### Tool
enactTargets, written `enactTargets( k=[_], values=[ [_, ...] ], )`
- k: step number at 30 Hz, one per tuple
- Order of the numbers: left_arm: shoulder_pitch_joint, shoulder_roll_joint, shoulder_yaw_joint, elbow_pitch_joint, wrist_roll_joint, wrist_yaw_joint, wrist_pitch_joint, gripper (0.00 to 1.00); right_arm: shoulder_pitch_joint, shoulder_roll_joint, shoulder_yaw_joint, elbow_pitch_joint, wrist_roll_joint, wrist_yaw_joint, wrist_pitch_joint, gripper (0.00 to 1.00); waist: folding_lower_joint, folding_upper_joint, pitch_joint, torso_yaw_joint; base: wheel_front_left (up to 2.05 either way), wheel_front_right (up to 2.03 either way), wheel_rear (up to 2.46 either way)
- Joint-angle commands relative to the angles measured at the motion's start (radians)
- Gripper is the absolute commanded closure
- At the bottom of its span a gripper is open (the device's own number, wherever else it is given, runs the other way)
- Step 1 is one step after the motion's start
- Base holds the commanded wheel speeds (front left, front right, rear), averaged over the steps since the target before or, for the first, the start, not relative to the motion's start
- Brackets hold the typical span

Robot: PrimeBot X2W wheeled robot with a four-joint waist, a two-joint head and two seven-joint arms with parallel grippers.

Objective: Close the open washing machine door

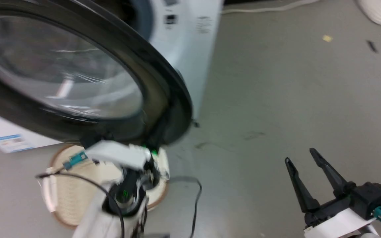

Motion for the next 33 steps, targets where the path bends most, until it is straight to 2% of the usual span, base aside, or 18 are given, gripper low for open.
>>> enactTargets(
  k=[1,5,9,16,17,18,19,23,24,25,27,29,30,31,33],
  values=[
    [-0.063,0.002,0.006,0.039,-0.007,-0.007,-0.047,1.0,-0.02,0.014,0.003,0.006,0.008,0.001,-0.004,0.0,-0.0002,-0.0001,0.069,-0.116,0.0,0.0,0.0],
    [-0.195,0.001,0.029,0.155,-0.009,-0.015,-0.144,1.0,-0.031,0.033,0.008,0.017,0.013,0.001,-0.004,0.0,-0.0002,-0.0001,0.087,-0.169,0.0,0.0,0.0],
    [-0.308,0.002,0.073,0.268,-0.009,-0.028,-0.21,1.0,-0.04,0.041,0.014,0.024,0.015,0.001,-0.004,0.0,-0.0002,-0.0001,0.092,-0.194,0.0,0.0,0.0],
    [-0.358,0.008,0.08,0.366,0.013,-0.04,-0.222,1.0,-0.03,0.036,-0.004,0.02,0.005,0.001,-0.004,0.0,-0.0002,-0.0001,0.057,-0.159,0.0,0.0,0.0],
    [-0.347,0.011,0.071,0.356,0.028,-0.041,-0.225,0.68,-0.026,0.033,-0.007,0.017,0.003,0.001,-0.004,0.0,-0.0002,-0.0001,0.049,-0.147,0.0,0.0,0.0],
    [-0.331,0.016,0.058,0.343,0.047,-0.041,-0.229,0.15,-0.022,0.03,-0.01,0.013,0.002,0.001,-0.004,0.0,-0.0002,-0.0001,0.041,-0.134,0.0,0.0,0.0],
    [-0.31,0.022,0.043,0.326,0.068,-0.041,-0.233,0.0,-0.017,0.028,-0.013,0.009,0.0,0.001,-0.004,0.0,-0.0002,-0.0001,0.032,-0.119,0.0,0.0,0.0],
    [-0.2,0.063,-0.045,0.246,0.181,-0.041,-0.266,0.0,0.008,0.016,-0.026,-0.013,-0.005,0.001,-0.004,0.0,-0.0002,-0.0001,-0.013,-0.045,0.0,0.0,0.0],
    [-0.2,0.063,-0.045,0.246,0.181,-0.041,-0.266,0.0,0.008,0.016,-0.026,-0.013,-0.005,0.001,-0.004,0.0,-0.0002,-0.0001,-0.013,-0.045,0.0,0.0,0.0],
    [-0.136,0.098,-0.091,0.205,0.25,-0.041,-0.289,0.0,0.023,0.01,-0.03,-0.024,-0.006,0.001,-0.004,0.0,-0.0002,-0.0001,-0.038,-0.006,0.0,0.0,0.0],
    [-0.073,0.13,-0.127,0.168,0.317,-0.041,-0.31,0.0,0.04,0.003,-0.04,-0.035,-0.007,0.001,-0.004,0.0,-0.0002,-0.0001,-0.064,0.04,0.0,0.0,0.0],
    [-0.042,0.145,-0.136,0.15,0.348,-0.041,-0.318,0.0,0.048,-0.001,-0.042,-0.041,-0.009,0.001,-0.004,0.0,-0.0002,-0.0001,-0.075,0.06,0.0,0.0,0.0],
    [0.015,0.166,-0.142,0.114,0.407,-0.041,-0.328,0.0,0.069,-0.009,-0.054,-0.049,-0.011,0.001,-0.004,0.0,-0.0002,-0.0001,-0.101,0.112,0.0,0.0,0.0],
    [0.015,0.166,-0.142,0.114,0.407,-0.041,-0.328,0.0,0.069,-0.009,-0.054,-0.049,-0.011,0.001,-0.004,0.0,-0.0002,-0.0001,-0.101,0.112,0.0,0.0,0.0],
    [0.072,0.177,-0.109,0.075,0.475,-0.041,-0.331,0.0,0.089,-0.015,-0.06,-0.056,-0.013,0.001,-0.004,0.0,-0.0002,-0.0001,-0.126,0.16,0.0,0.0,0.0]
  ],
)
